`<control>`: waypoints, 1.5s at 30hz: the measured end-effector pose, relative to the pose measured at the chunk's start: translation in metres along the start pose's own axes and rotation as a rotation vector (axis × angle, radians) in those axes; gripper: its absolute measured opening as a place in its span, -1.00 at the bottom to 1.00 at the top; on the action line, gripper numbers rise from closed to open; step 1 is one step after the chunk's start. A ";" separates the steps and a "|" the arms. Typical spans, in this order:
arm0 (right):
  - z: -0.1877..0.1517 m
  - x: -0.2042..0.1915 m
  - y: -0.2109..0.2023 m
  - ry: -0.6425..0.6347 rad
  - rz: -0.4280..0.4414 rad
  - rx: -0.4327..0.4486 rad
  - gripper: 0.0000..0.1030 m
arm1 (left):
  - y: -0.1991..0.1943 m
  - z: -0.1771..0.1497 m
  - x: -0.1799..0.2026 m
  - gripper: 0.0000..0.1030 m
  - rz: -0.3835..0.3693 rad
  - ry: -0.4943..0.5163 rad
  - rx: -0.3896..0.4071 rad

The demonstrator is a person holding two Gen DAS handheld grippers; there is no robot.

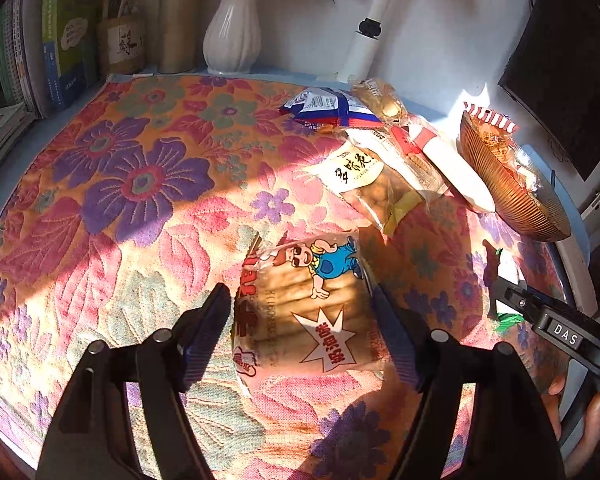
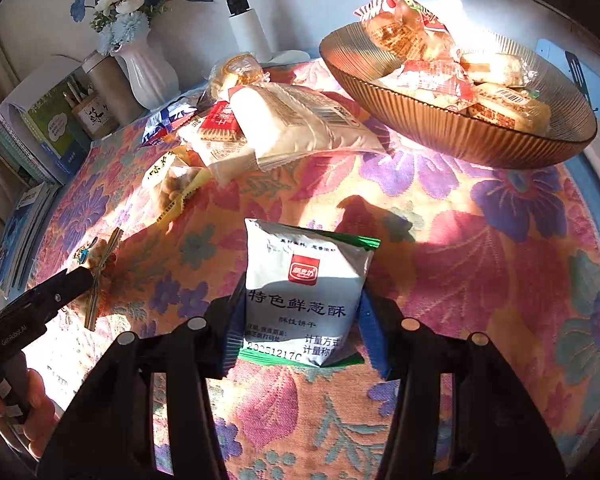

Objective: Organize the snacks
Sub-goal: 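Lift both snacks and carry them over the amber bowl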

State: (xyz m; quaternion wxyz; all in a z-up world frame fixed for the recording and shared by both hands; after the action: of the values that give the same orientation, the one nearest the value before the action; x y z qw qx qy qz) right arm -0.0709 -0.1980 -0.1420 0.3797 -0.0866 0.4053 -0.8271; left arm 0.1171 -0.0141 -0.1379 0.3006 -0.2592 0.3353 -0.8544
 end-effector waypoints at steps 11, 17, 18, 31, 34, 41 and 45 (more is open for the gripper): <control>-0.020 0.033 -0.007 0.050 -0.014 -0.005 0.00 | -0.032 -0.039 0.059 0.68 -0.375 0.078 -0.046; -0.021 0.034 -0.009 0.014 0.022 -0.008 0.03 | -0.057 -0.023 0.055 0.71 -0.191 0.225 0.061; -0.022 0.034 -0.009 -0.001 0.023 -0.006 0.04 | -0.058 -0.015 0.049 0.75 -0.155 0.230 0.074; -0.026 0.047 -0.026 -0.022 0.030 0.033 0.66 | 0.035 -0.013 0.050 0.32 -0.049 0.302 -0.111; -0.028 0.042 -0.023 -0.014 0.052 0.009 0.66 | 0.030 -0.009 0.051 0.19 -0.046 0.295 -0.088; -0.028 0.024 -0.008 -0.123 -0.117 0.012 -0.01 | 0.018 -0.002 0.063 0.18 -0.056 0.302 -0.037; -0.023 0.017 -0.022 -0.118 -0.033 0.064 -0.01 | 0.008 0.006 0.081 0.18 -0.087 0.331 -0.011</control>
State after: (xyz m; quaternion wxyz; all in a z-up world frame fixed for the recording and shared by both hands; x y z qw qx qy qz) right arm -0.1055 -0.1879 -0.1436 0.3920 -0.1296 0.3540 -0.8392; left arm 0.0682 -0.0774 -0.1207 0.2028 -0.1307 0.3733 -0.8958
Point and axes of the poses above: each gripper's, at about its wrist camera, not at the fingertips, and y roughly the way its jaws point, x to its right, z to its top, the point moved 5 cm from there along y, roughly the way its jaws point, and after that the axes turned 5 degrees about x, right-handed, at the moved point
